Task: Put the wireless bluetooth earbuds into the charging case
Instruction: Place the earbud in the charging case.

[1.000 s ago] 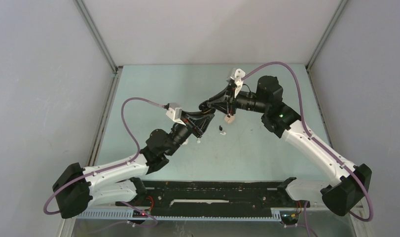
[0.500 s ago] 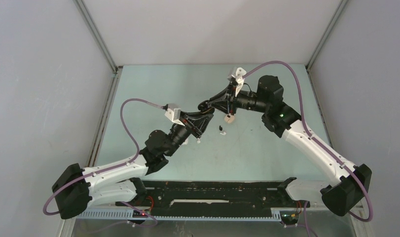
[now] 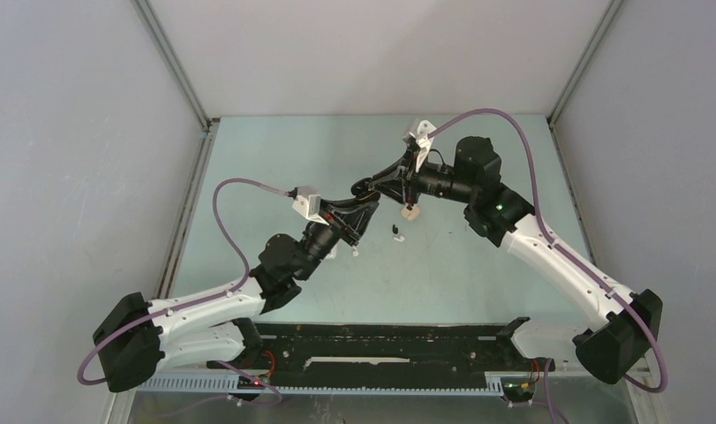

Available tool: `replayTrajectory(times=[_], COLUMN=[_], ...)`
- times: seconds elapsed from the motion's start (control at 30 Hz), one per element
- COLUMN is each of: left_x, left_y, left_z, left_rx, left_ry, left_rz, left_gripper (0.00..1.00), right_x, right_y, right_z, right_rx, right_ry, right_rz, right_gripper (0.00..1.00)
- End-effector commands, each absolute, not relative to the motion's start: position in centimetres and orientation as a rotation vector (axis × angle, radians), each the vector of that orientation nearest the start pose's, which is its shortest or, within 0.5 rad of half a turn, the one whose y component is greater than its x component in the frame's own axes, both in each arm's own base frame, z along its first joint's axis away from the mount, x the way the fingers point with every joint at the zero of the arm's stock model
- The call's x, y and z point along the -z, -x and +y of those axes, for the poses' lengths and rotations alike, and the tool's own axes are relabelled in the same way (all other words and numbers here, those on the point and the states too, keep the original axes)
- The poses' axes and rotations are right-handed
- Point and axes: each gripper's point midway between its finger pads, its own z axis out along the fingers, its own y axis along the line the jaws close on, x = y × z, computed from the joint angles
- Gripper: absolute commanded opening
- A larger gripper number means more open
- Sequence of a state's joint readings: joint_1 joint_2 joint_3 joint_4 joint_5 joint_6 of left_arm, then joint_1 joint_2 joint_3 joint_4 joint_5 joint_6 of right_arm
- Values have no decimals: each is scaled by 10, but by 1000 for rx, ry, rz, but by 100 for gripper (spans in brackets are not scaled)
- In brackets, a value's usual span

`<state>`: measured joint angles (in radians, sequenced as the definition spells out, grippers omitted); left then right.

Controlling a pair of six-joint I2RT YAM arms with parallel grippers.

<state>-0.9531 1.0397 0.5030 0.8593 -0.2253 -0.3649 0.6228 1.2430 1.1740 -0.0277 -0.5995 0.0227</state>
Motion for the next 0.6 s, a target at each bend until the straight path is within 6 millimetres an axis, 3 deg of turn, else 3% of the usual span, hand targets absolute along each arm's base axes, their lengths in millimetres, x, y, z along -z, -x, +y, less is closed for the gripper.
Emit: replayTrajectory(times=[0.0,0.17,0.3,0.47,0.57], left_x=[-333,-330,-322,-313,-308], left_y=[-234,-234,-235,-233,-229], left_z=[-282,-281,-282,-283,-285], left_rx=[995,981,964,952,951], left_ry=[-154,-164,-184,-216,-254], left_rz=[1207,1212,1224,1240,1244], left_gripper=[0,0,0,0,0], right_x=[-345,-353,-366,-397,-403], right_y=[-270,-268,-262,-255,-244], right_z=[313,306,291,265,256], right_rx=[-940,-971,-1109,-1281,-1280], right_ry=[937,894,831,810,886], right_rz=[1466,1475,1502,1436,1382], right_gripper=[12,39,59,67,68])
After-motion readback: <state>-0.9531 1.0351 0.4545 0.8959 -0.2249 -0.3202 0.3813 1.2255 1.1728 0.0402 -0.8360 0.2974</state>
